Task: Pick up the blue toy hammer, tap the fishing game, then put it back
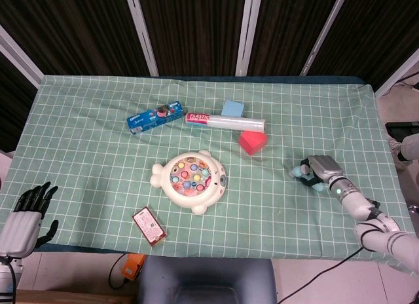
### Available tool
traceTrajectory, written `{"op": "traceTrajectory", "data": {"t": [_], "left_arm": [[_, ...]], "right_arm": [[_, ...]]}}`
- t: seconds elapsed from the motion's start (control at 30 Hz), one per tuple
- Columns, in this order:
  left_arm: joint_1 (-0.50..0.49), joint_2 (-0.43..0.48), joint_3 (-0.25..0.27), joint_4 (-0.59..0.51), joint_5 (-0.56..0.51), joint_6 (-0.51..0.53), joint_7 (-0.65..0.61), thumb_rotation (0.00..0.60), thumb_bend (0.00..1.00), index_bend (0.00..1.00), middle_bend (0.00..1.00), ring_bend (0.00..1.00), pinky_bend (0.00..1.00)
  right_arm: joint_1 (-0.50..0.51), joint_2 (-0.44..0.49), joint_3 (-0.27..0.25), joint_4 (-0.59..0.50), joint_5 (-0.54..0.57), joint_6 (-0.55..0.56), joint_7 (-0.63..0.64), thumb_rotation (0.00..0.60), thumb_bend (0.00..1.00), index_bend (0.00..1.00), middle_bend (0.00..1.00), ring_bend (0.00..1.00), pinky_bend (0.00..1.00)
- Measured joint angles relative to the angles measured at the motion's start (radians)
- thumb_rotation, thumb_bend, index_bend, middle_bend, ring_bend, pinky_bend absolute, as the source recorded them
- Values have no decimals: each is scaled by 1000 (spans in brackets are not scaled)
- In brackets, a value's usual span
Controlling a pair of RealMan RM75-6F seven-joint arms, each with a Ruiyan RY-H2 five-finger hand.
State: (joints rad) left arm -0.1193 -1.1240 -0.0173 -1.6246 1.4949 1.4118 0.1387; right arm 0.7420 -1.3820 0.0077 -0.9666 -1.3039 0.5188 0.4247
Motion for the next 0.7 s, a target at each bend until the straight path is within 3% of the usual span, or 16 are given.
{"op": "traceTrajectory", "data": {"t": [0.23, 0.7], "left_arm": [[-3, 0, 3, -2, -1, -5, 3, 600, 425, 0, 0, 0, 98], [0, 5, 9, -4, 6, 2, -9, 600, 427, 0, 0, 0, 98]], "right_arm": [[4, -39, -2, 64, -70, -15, 62, 600, 594, 886, 686, 699, 711], [-1, -66, 5, 94, -84, -9, 48, 600, 496, 791, 686, 667, 661]]}}
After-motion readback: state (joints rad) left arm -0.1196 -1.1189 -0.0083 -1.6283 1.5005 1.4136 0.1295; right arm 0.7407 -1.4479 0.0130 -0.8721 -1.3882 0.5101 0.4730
